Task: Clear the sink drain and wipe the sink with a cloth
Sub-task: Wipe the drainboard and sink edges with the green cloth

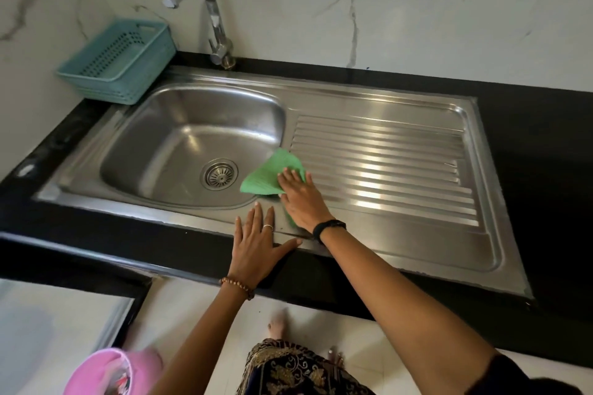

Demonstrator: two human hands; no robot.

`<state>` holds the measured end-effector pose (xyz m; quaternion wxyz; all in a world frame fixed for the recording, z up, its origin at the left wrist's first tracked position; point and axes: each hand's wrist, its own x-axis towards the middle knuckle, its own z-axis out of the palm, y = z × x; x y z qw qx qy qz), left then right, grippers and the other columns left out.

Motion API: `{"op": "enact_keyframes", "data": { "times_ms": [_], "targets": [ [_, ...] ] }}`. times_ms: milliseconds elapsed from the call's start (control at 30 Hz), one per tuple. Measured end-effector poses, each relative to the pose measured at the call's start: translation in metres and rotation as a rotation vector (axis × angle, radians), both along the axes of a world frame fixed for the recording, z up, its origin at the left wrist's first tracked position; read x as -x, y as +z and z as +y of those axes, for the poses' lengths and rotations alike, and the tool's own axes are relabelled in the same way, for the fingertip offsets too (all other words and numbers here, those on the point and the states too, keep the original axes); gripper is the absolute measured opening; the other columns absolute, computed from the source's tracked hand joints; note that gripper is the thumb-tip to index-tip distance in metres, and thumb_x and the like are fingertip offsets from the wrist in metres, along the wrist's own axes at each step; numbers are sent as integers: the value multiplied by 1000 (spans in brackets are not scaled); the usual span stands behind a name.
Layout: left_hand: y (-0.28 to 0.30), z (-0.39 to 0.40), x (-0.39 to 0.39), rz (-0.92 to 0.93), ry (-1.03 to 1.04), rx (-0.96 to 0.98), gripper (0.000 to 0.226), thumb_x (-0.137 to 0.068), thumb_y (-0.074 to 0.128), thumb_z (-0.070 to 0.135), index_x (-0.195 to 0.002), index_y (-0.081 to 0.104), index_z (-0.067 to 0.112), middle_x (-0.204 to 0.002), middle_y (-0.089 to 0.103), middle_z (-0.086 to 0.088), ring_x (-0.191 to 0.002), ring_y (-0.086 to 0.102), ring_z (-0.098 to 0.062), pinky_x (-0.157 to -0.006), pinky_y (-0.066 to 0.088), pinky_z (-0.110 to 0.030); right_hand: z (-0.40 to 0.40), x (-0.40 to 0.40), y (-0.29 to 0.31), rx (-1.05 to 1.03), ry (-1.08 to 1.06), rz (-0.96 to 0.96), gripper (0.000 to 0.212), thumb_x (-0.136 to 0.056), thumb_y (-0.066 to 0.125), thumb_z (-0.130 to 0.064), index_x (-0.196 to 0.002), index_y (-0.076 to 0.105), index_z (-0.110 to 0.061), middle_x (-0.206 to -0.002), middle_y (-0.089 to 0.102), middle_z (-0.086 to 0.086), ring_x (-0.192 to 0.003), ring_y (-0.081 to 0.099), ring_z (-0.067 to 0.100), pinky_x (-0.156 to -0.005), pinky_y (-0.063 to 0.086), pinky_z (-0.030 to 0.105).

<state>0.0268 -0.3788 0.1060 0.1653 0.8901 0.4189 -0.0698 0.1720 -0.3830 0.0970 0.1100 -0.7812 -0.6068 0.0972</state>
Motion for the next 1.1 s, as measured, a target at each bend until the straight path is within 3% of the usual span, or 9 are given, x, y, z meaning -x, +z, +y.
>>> {"op": "enact_keyframes", "data": {
  "times_ms": [67,200,333,500,667,733,833,1000,1100],
  "targets": [
    [0,-1,-1,-7,7,11,121,-52,-9,90,-147,1,15,-158,-4,-11,-146,-6,-22,-116,-10,-42,7,8,0,4,80,-6,47,-99,33,-19,-144,27,-7,-155,25,11,-144,20,25,-118,7,42],
    [-2,-5,-2,-56,19,-1,89,-83,30,69,-147,1,16,-158,-3,-4,-146,-7,-20,-115,-10,-46,-14,8,-3,-39,97,15,46,-98,34,-16,-143,29,-8,-154,29,9,-142,25,22,-119,9,39],
    [0,-25,-15,-110,-110,-28,82,-86,32,65,-148,3,20,-158,2,2,-146,-5,-19,-113,-15,-45,-57,-10,-1,-83,-60,51,45,-97,34,-13,-142,32,-10,-150,36,7,-141,29,18,-121,9,38],
    [2,-65,-58,-171,-326,54,79,-86,35,64,-147,3,27,-158,-2,4,-145,-8,-16,-111,-19,-40,-134,-55,3,-46,-294,-37,48,-94,37,-11,-142,31,-10,-151,35,7,-141,29,16,-120,10,37],
    [-2,-97,-81,-98,-451,101,72,-88,32,62,-146,1,33,-158,-3,4,-145,-8,-16,-115,-12,-45,-216,-110,13,109,-561,-112,53,-94,36,-13,-146,22,-9,-155,24,10,-144,21,23,-118,7,43],
    [-5,-99,-80,-63,-484,52,72,-87,23,65,-146,0,31,-158,-4,2,-146,-7,-18,-115,-11,-47,-241,-126,18,189,-622,-185,53,-95,34,-16,-146,20,-9,-156,23,10,-145,17,26,-118,6,46],
    [-4,-97,-77,-78,-494,47,92,-68,0,74,-146,-2,27,-158,-7,-1,-145,-9,-19,-114,-13,-43,-264,-134,21,266,-640,-217,53,-97,32,-19,-147,17,-8,-156,21,11,-146,10,27,-119,5,46],
    [-7,-91,-70,-150,-460,61,92,-66,-2,73,-146,-4,27,-158,-9,-1,-139,-19,-14,-110,-18,-38,-280,-119,24,154,-639,-92,44,-98,36,-18,-139,35,-4,-149,35,16,-143,22,29,-119,14,43],
    [-9,-83,-58,-168,-404,46,89,-68,0,71,-146,-2,27,-158,-6,0,-136,-21,-11,-110,-18,-38,-293,-105,31,39,-722,60,38,-97,41,-18,-132,45,-2,-143,41,22,-135,34,36,-109,32,45]
  ]
}}
